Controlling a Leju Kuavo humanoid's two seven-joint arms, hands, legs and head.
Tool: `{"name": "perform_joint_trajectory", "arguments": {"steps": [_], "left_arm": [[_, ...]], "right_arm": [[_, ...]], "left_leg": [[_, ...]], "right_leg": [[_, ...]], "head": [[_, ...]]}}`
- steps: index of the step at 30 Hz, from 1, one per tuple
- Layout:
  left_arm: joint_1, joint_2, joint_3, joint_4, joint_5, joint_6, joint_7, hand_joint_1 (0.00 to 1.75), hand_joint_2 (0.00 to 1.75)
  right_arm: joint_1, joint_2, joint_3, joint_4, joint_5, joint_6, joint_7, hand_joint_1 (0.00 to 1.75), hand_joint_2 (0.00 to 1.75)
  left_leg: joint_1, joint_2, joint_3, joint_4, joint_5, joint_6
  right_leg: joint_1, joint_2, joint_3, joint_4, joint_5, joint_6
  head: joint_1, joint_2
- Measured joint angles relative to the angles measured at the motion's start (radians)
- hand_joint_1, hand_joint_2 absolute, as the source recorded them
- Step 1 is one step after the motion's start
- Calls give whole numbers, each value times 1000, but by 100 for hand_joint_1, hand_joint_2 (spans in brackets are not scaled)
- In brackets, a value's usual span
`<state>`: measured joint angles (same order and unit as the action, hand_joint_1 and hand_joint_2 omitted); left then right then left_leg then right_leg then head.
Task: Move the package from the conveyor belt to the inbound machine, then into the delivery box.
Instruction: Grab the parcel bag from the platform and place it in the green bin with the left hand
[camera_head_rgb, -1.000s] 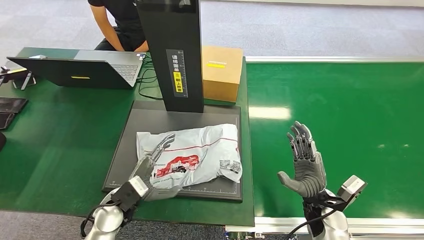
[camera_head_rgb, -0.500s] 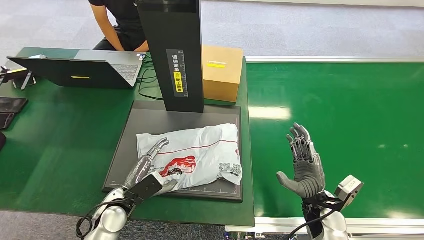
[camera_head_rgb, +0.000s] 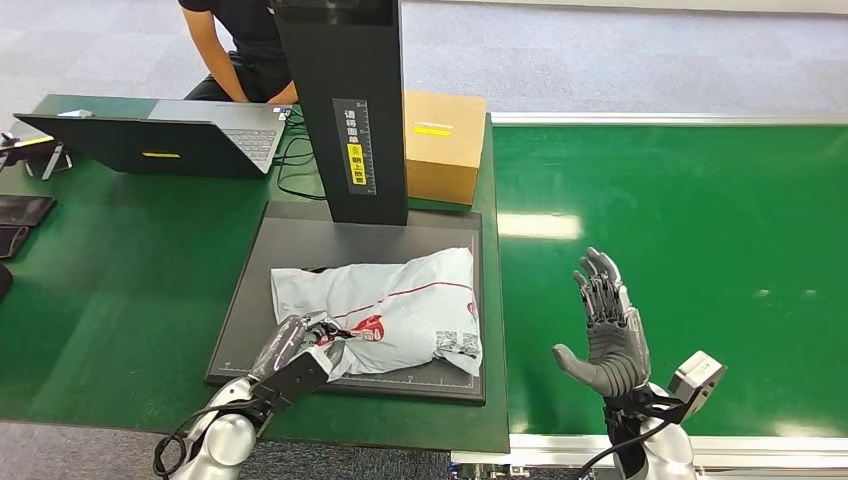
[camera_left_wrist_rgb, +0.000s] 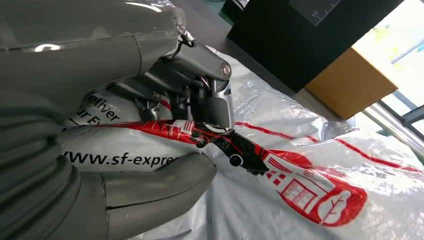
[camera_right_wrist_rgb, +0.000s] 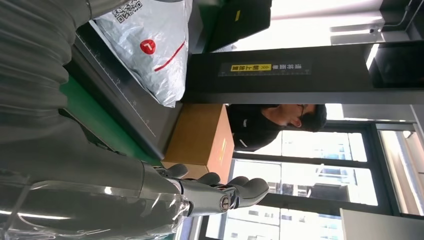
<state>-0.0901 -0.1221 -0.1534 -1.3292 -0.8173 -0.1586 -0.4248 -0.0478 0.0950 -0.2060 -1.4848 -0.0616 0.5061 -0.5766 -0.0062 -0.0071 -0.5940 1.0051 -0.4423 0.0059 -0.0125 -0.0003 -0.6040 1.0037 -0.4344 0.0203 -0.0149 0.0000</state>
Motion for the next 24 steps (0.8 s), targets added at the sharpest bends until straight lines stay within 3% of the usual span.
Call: {"name": "perform_joint_trajectory", "arguments": {"steps": [6, 12, 24], "left_arm": [[1, 0, 2, 0, -8, 9, 0, 175, 175], [3, -3, 32, -2, -25, 99, 28, 175, 175], [19, -21, 207, -44, 83, 264, 71, 175, 175]], "right_arm": [[3, 0, 0, -1, -3, 0, 0, 0, 175], [15, 1, -1, -5, -5, 1, 0, 0, 175], [24, 2, -11, -20, -10, 2, 18, 0, 175]], "left_leg": [[0, 0, 0, 0, 0, 0], [0, 0, 0, 0, 0, 0], [0, 0, 0, 0, 0, 0]], "right_leg": [[0, 0, 0, 0, 0, 0], [0, 0, 0, 0, 0, 0], [0, 0, 0, 0, 0, 0]], "head": [[0, 0], [0, 0], [0, 0]]}}
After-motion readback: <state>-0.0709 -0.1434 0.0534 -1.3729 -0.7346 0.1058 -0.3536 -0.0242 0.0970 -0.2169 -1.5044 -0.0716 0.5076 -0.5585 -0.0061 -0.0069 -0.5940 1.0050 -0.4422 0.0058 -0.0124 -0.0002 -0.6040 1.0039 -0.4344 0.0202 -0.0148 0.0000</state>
